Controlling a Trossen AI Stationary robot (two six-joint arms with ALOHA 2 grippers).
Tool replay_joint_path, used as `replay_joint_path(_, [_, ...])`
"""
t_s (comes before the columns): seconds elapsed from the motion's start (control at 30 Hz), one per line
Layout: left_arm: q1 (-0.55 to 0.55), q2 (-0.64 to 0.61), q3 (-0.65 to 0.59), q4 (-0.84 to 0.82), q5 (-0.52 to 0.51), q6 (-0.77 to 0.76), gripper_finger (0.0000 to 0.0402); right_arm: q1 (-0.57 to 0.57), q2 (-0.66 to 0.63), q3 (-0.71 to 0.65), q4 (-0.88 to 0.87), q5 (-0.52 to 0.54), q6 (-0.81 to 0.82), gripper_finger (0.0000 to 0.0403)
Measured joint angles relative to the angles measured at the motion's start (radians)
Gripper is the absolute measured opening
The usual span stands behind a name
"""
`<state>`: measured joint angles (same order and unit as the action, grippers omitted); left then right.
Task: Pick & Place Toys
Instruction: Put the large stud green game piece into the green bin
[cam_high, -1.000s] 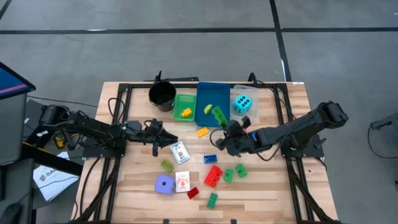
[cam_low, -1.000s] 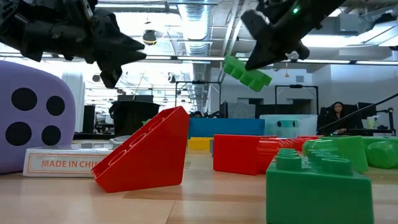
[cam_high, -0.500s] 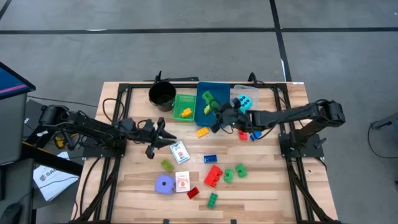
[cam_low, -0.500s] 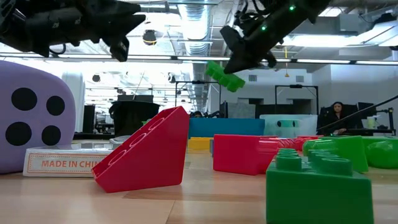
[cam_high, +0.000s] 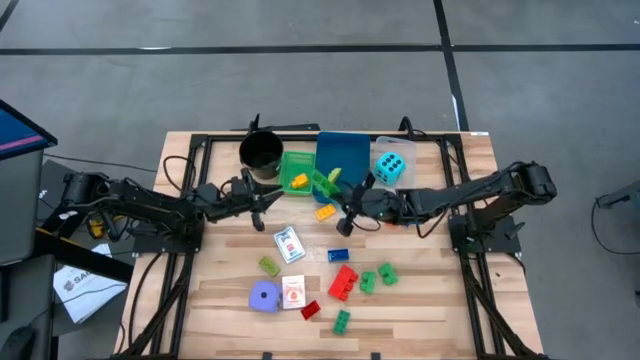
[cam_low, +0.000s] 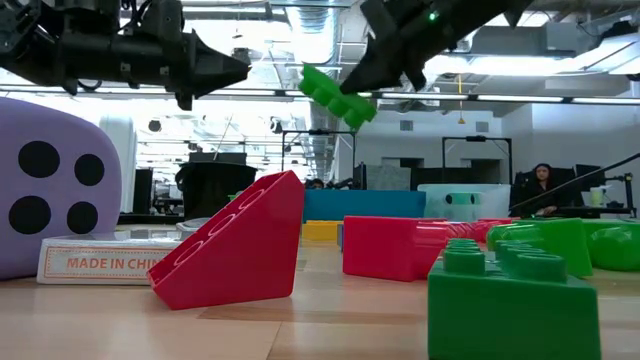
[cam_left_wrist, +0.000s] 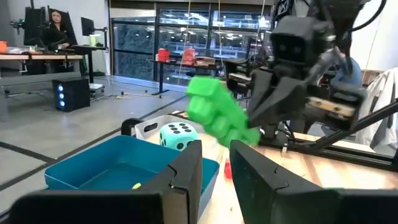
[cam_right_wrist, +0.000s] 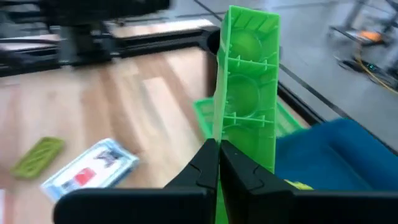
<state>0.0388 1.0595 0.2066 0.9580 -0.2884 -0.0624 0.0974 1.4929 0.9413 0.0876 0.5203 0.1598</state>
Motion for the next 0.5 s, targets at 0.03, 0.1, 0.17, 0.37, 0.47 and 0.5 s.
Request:
replay_joint_path(0.03, [0.0,0.0,0.0,0.0,0.009,-0.001,0.008,0.009,0.0,0.0,0.017,-0.004,-0.006,0.0])
replay_joint_path(0.1, [0.0,0.0,0.0,0.001,0.032,0.0,0.0087,0.024,0.0,0.0,0.04,-0.005,-0.01,0.0])
replay_joint_path(0.17, [0.0,0.0,0.0,0.0,0.047,0.004,0.0102,0.034,0.0,0.0,0.052,-0.025,-0.011,0.0])
replay_joint_path(0.37, [0.0,0.002,0.0,0.002,0.05,0.006,0.0178,0.044,0.0,0.0,0.086,-0.111,-0.014,0.0])
replay_joint_path(0.47, [0.0,0.002,0.0,0.013,0.05,0.006,0.022,0.051,0.0,0.0,0.085,-0.131,-0.017,0.0])
replay_joint_path(0.5, [0.0,0.002,0.0,0.013,0.05,0.005,0.0232,0.054,0.0,0.0,0.086,-0.132,-0.024,0.0])
